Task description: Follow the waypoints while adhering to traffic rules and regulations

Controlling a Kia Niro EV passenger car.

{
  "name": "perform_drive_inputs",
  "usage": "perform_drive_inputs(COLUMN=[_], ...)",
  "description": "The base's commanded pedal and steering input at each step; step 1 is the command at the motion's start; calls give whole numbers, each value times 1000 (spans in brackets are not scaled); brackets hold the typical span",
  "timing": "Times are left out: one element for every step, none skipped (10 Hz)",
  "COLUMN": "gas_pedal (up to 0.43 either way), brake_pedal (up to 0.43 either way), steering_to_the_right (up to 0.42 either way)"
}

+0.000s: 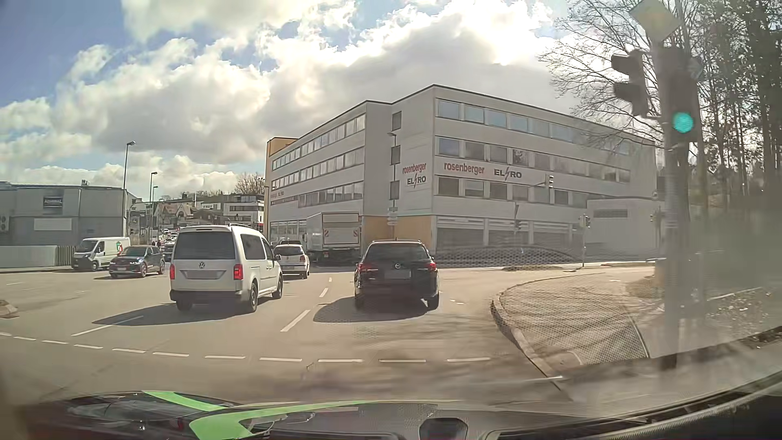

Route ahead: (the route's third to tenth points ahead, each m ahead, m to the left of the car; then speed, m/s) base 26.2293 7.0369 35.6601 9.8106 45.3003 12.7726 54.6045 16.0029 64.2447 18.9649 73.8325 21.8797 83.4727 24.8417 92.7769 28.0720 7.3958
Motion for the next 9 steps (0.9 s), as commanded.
perform_drive_inputs(gas_pedal=[67,67,67,67,67,67,67,67,67], brake_pedal=[0,0,0,0,0,0,0,0,0], steering_to_the_right=[-32,-32,-31,-31,-29,-28,-23,-18,-18])
